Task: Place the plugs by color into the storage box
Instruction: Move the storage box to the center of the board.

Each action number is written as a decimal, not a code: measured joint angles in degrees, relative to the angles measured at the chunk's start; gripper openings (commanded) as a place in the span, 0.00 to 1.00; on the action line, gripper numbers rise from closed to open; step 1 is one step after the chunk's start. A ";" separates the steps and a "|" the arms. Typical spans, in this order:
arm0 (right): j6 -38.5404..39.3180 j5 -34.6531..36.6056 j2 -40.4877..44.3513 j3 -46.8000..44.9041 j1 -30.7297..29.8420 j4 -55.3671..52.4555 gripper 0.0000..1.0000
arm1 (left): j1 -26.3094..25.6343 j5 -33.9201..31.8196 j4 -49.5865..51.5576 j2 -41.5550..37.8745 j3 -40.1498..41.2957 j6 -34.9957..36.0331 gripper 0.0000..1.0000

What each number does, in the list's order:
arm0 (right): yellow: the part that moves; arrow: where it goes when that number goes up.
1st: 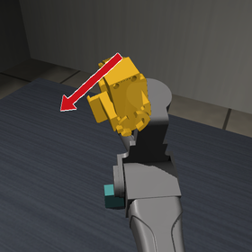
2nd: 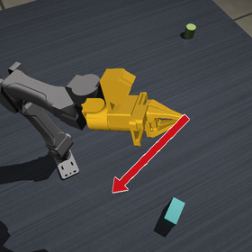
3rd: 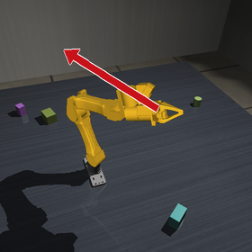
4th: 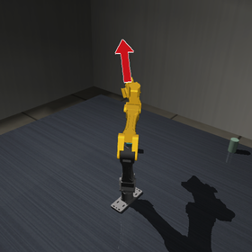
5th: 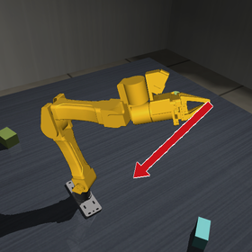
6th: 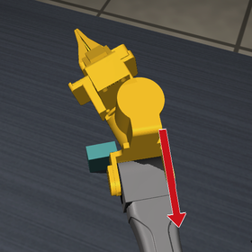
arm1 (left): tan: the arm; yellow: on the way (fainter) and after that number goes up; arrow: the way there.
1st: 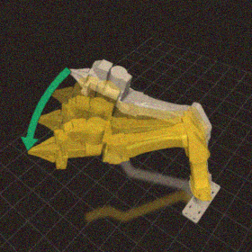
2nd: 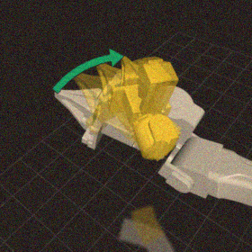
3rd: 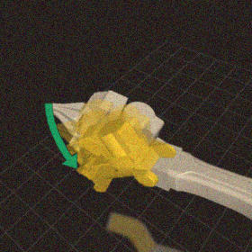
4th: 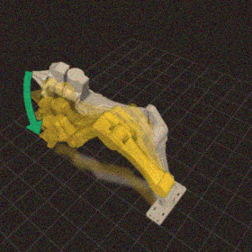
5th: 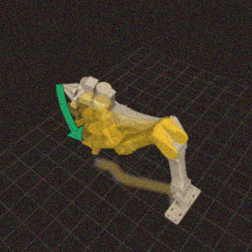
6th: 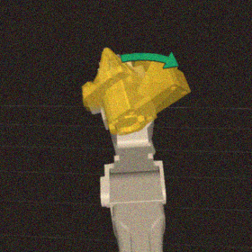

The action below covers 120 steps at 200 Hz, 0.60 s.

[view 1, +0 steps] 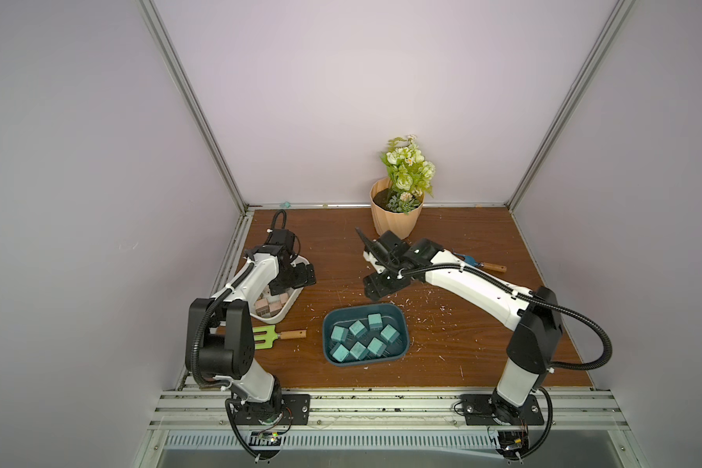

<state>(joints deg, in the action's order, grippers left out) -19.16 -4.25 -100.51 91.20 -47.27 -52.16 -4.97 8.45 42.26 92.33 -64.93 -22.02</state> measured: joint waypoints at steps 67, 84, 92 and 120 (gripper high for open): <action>0.81 0.68 0.63 -14.36 2.32 -0.04 0.81 | -1.77 5.14 -3.98 2.43 0.92 -1.84 0.99; 0.96 0.31 0.44 -14.97 3.61 0.48 0.81 | -1.92 7.37 -5.88 2.80 1.90 -3.17 0.99; 1.05 0.15 0.17 -14.93 4.33 1.09 0.81 | -2.10 8.09 -6.49 3.04 2.25 -3.72 0.99; 1.84 -0.31 -2.23 -14.45 5.99 2.60 0.81 | -4.00 9.57 -7.80 4.31 2.27 -5.57 0.99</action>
<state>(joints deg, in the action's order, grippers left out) -17.32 -4.56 -102.74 76.75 -41.28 -49.56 -8.97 18.02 34.46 96.64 -62.65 -27.59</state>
